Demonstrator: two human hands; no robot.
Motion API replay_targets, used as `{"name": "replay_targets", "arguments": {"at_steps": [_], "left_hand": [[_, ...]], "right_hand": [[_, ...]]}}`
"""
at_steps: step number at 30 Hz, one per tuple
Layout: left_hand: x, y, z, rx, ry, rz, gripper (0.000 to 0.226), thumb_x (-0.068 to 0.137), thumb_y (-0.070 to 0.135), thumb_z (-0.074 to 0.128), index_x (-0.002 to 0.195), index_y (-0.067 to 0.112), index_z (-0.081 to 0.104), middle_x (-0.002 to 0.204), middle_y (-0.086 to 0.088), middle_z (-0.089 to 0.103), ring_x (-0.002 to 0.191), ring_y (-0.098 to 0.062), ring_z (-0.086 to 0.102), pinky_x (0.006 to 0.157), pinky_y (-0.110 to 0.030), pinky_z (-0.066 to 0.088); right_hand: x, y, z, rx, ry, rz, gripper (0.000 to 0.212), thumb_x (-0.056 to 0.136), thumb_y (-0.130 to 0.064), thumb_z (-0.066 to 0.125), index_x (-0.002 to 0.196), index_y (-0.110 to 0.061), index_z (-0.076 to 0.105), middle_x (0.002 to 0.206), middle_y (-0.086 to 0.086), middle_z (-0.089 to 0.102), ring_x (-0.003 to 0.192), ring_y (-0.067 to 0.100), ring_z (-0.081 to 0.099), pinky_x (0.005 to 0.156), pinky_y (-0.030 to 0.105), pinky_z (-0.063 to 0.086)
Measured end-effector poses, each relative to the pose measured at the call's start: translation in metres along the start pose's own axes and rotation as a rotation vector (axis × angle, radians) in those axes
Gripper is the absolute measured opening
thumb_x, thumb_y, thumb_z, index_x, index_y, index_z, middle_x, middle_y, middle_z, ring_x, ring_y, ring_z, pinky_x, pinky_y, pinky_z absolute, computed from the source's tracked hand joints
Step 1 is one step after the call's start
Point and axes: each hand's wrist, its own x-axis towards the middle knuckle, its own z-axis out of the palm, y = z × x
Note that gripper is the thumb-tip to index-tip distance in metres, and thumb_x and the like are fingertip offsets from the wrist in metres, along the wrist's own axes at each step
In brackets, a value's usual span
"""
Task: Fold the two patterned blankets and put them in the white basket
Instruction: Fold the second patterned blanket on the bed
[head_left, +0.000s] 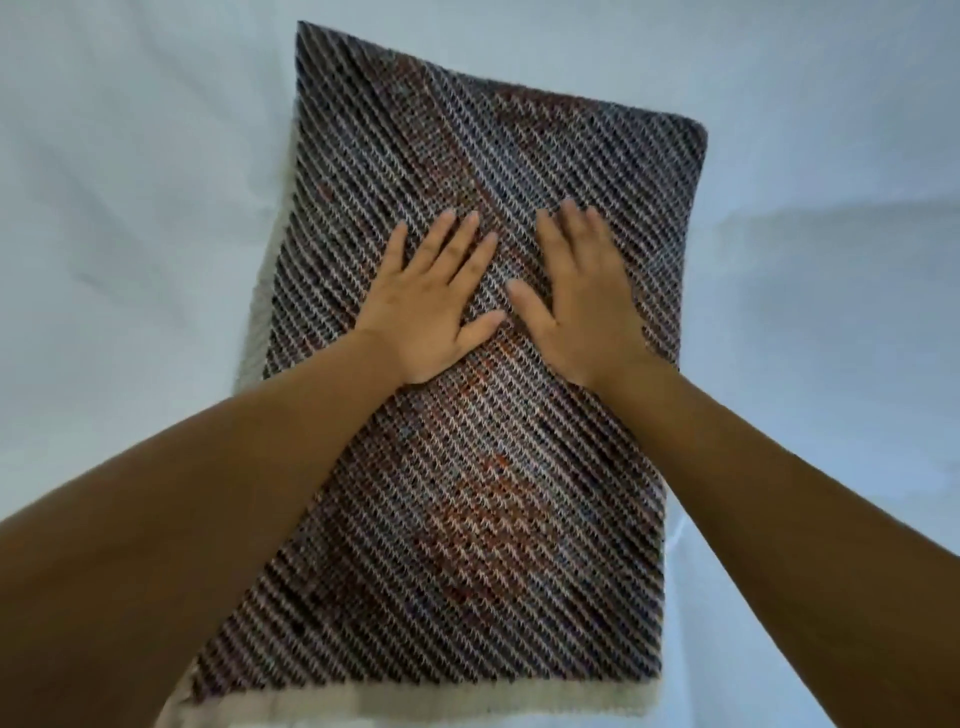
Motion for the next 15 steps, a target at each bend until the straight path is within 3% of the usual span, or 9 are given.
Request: {"name": "replay_targets", "arguments": {"at_steps": [2, 6, 11, 15], "left_hand": [[0.025, -0.006, 0.004, 0.021, -0.008, 0.004, 0.076, 0.084, 0.064, 0.0, 0.147, 0.023, -0.014, 0.157, -0.003, -0.014, 0.143, -0.02, -0.016, 0.107, -0.043, -0.019], [0.06, -0.029, 0.01, 0.026, 0.085, -0.037, 0.078, 0.083, 0.067, -0.003, 0.147, 0.023, -0.011, 0.158, -0.002, -0.011, 0.144, -0.019, -0.013, 0.107, -0.044, -0.018], [0.099, -0.052, -0.001, 0.093, 0.186, 0.005, 0.084, 0.083, 0.069, 0.003, 0.148, 0.018, -0.004, 0.158, -0.006, -0.001, 0.145, -0.022, -0.004, 0.109, -0.045, -0.014], [0.132, -0.068, -0.023, 0.177, 0.073, -0.062, 0.112, 0.063, 0.089, 0.019, 0.148, 0.019, -0.004, 0.158, -0.007, 0.005, 0.145, -0.025, 0.001, 0.109, -0.05, -0.013]], "right_hand": [[0.022, 0.01, 0.013, -0.079, -0.054, -0.07, 0.064, 0.097, -0.048, 0.028, 0.149, -0.018, 0.008, 0.159, 0.01, 0.002, 0.146, 0.026, -0.003, 0.116, 0.04, -0.005], [0.063, 0.041, 0.022, -0.143, -0.007, -0.021, 0.069, 0.093, -0.057, 0.024, 0.149, -0.026, -0.001, 0.159, 0.01, -0.005, 0.146, 0.025, -0.008, 0.113, 0.037, -0.011], [0.109, 0.061, 0.006, -0.185, -0.022, -0.049, 0.108, 0.066, -0.087, 0.03, 0.149, -0.026, -0.004, 0.158, 0.014, -0.006, 0.146, 0.028, -0.006, 0.112, 0.038, -0.008], [0.149, 0.068, -0.019, -0.214, -0.197, -0.003, 0.132, 0.043, -0.095, 0.034, 0.149, -0.023, 0.001, 0.158, 0.011, 0.007, 0.146, 0.027, 0.004, 0.116, 0.045, -0.003]]}}
